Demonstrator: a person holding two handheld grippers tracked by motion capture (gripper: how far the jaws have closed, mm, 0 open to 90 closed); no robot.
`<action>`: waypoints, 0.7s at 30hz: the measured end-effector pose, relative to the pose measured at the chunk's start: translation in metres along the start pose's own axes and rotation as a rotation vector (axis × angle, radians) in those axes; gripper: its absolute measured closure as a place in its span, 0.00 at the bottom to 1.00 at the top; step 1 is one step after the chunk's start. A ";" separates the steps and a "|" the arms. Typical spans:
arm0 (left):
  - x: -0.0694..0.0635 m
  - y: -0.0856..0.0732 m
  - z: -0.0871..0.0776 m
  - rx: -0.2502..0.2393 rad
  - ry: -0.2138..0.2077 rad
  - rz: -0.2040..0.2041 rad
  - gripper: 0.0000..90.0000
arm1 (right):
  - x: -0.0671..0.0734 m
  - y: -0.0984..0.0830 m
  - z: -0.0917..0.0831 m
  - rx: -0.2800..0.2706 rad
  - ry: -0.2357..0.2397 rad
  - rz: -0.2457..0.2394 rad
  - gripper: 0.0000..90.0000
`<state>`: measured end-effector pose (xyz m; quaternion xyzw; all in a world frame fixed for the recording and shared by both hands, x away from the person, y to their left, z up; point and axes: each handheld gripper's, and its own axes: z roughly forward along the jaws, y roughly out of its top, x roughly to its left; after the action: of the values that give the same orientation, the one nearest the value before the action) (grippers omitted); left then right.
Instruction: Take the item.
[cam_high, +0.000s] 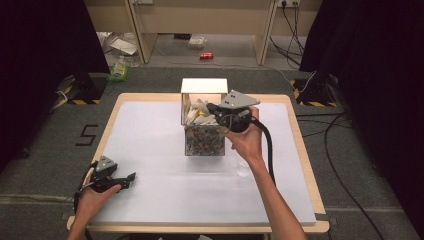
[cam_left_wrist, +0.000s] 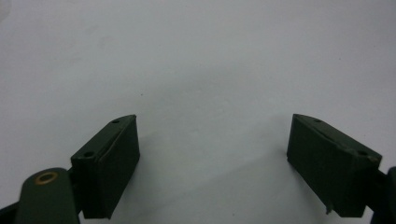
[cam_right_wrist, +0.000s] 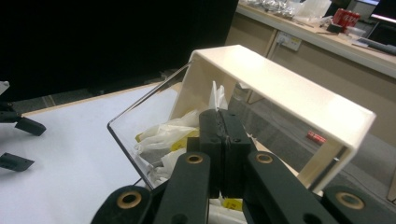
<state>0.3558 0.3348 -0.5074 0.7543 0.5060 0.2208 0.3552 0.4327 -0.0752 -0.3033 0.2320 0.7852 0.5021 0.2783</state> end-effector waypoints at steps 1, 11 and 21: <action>0.000 0.000 0.000 0.000 0.000 0.000 0.18 | -0.001 0.001 -0.002 -0.003 -0.002 -0.003 1.00; 0.000 0.000 0.000 0.002 0.000 0.000 0.18 | -0.004 0.015 -0.019 -0.050 -0.021 -0.018 1.00; 0.000 0.000 0.000 0.002 -0.001 0.000 0.18 | -0.006 0.026 -0.040 -0.096 -0.039 -0.028 1.00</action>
<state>0.3558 0.3349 -0.5073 0.7547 0.5062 0.2201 0.3547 0.4125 -0.0951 -0.2647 0.2173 0.7579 0.5305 0.3114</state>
